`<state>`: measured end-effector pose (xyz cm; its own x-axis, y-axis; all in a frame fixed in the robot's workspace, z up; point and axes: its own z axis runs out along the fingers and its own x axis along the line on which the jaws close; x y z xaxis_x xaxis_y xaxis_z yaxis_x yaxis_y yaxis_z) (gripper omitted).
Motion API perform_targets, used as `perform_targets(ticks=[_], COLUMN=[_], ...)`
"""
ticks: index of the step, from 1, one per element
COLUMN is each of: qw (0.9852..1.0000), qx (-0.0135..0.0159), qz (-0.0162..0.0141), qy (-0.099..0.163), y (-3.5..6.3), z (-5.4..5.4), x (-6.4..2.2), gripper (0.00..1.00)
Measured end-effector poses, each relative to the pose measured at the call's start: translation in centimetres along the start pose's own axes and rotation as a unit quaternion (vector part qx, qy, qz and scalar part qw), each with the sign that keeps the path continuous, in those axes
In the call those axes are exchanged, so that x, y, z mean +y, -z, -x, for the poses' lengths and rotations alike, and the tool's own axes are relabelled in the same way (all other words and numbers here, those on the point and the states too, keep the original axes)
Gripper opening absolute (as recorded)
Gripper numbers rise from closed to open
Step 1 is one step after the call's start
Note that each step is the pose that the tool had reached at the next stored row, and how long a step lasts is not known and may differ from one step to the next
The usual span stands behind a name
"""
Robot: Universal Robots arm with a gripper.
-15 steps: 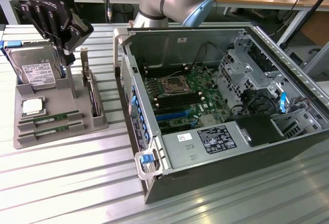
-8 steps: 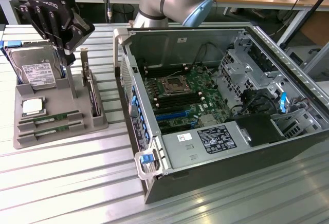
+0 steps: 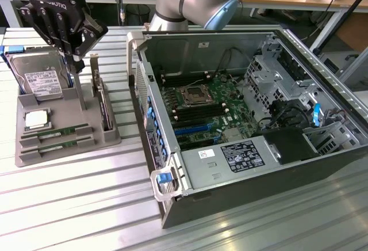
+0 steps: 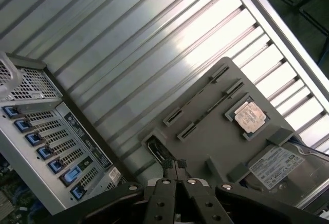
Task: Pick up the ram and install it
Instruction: 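Pick up the ram and move it above insertion slot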
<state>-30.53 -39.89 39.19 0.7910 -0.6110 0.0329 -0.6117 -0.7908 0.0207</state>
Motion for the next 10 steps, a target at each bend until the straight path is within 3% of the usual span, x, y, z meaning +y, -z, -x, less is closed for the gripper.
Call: perform_targets(ticks=[6, 10], qw=[0.9992, 0.9987], qx=[0.0019, 0.0024], qz=[0.0001, 0.0], qy=[0.039, 0.05], y=[-0.01, -0.01], z=[0.0, 0.0], x=[0.0, 0.0], gripper=[0.11, 0.11])
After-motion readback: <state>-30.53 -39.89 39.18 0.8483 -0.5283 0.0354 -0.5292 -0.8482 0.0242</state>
